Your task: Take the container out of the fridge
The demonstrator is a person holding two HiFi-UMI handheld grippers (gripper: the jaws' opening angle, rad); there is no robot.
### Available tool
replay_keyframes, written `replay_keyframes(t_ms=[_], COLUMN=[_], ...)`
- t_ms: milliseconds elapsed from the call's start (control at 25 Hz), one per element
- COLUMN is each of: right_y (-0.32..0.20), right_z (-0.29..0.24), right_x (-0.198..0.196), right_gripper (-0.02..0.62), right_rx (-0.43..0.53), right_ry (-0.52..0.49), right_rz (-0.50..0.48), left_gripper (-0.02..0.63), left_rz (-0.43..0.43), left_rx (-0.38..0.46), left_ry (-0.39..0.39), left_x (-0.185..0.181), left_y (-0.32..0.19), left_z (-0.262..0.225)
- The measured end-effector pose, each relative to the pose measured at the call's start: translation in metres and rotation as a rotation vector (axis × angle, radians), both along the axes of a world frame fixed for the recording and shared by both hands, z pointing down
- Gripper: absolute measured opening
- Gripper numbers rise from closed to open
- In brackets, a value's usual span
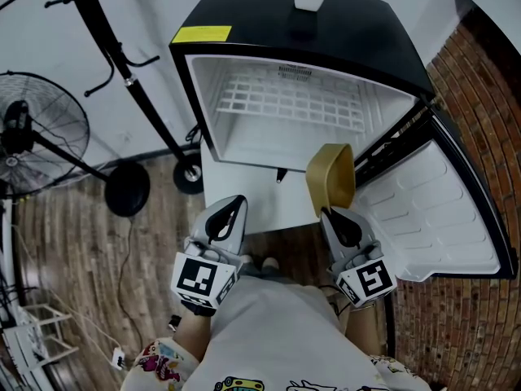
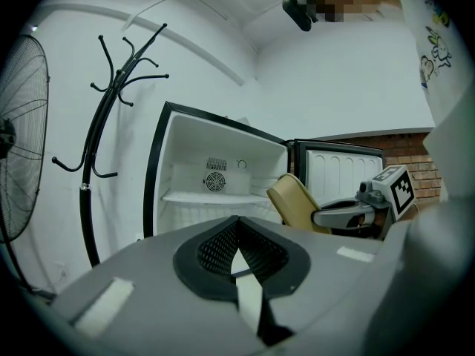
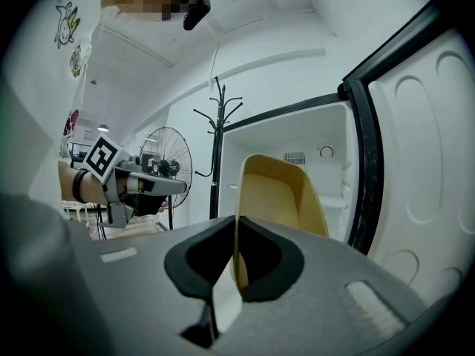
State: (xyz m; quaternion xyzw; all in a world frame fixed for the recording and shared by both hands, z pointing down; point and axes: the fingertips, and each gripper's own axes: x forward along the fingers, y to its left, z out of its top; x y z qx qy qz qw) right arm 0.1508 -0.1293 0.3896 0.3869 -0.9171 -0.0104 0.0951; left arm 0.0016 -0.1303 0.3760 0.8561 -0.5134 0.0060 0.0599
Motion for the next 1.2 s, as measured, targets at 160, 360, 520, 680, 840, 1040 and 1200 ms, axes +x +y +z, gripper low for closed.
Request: replay_keyframes(t_ms=[160,360,520,680,840,1040,1200], right_y=[0.000,-0.002,-0.003,-0.004,-0.006,-0.007,-0.008], right_z=[0.000,-0.001,-0.001,0.000,-0.001,0.000,0.000], right_x=[-0.001,-0.002,-0.003,-0.004,-0.004,-0.006,-0.007], right_gripper=[0.015,0.015,0.015,0.015,0.015,0.015,0.015], right_rx=[-0.001,0.003,-0.003,-0.009,-0.010,-0.012,-0.012], right_ry=[0.003,0.003,0.002,0.000,-0.003,-0.002,-0.001], right_rz=[-0.002,-0.002,-0.004,0.001,0.003,0.002,0.001], left_gripper=[-0.002,-0.002,-0.002,-0.002,-0.002,-0.002,-0.002], left_rz=[-0.001,-0.001,-0.002,-0.004,-0.009,-0.022,-0.028], left_rx=[-0.001,0.000,-0.001,0.000,-0.002,0.002,0.011], left_ry=[0.000,-0.001,-0.002,-0.001,-0.006,-0.010,-0.024], left_x=[-0.002,-0.002,-0.003,-0.004,-0.008,-0.016,-0.021], left_y=[0.000,-0.001,-0.003,-0.004,-0.005,-0.007,-0.009], left_z=[0.002,0.002,0.001,0.001,0.003,0.003,0.001])
